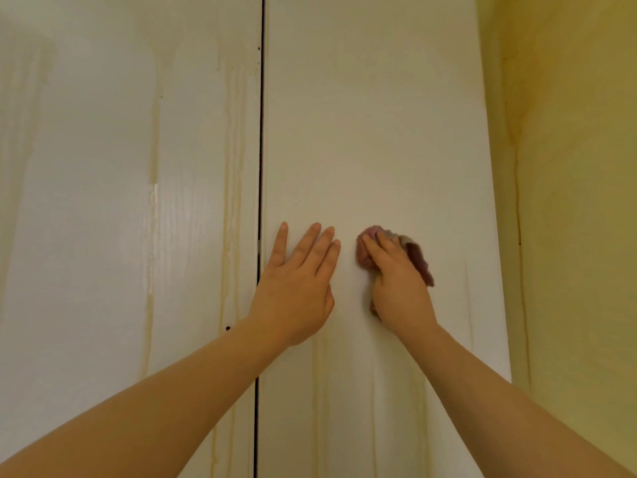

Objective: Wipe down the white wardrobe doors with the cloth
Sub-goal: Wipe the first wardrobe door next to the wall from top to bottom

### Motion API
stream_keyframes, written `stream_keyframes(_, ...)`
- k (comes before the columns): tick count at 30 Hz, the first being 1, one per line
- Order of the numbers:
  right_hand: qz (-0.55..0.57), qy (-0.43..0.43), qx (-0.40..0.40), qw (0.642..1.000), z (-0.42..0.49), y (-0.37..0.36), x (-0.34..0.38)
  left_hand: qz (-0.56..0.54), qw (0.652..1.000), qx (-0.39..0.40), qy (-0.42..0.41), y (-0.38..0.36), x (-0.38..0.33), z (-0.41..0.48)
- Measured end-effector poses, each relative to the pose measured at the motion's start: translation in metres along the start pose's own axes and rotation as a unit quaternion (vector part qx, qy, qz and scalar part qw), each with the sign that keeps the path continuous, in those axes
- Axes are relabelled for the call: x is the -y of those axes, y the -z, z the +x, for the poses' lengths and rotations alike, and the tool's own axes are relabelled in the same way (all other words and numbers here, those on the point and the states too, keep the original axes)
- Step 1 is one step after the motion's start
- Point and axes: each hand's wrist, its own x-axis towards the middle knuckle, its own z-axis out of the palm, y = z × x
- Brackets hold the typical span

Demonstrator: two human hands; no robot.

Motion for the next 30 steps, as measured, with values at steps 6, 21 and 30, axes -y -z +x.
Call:
stream_keyframes(6,-0.036,0.122,0.017,0.992,-0.04,-0.021,0.004,-0.012,1.0,-0.008,0.001,-0.001,-0.001,-0.001)
stream_keyframes(21,0.021,-0.037,-0.01,0.999,-0.003,0.003,-0.004,-0.013,1.0,-0.001,0.006,-0.001,-0.003,0.0)
stream_keyframes(30,0.023,-0.109,-0.008,0.994,-0.015,0.019,-0.045,-0.003,0.999,-0.037,-0.034,-0.012,-0.036,0.018)
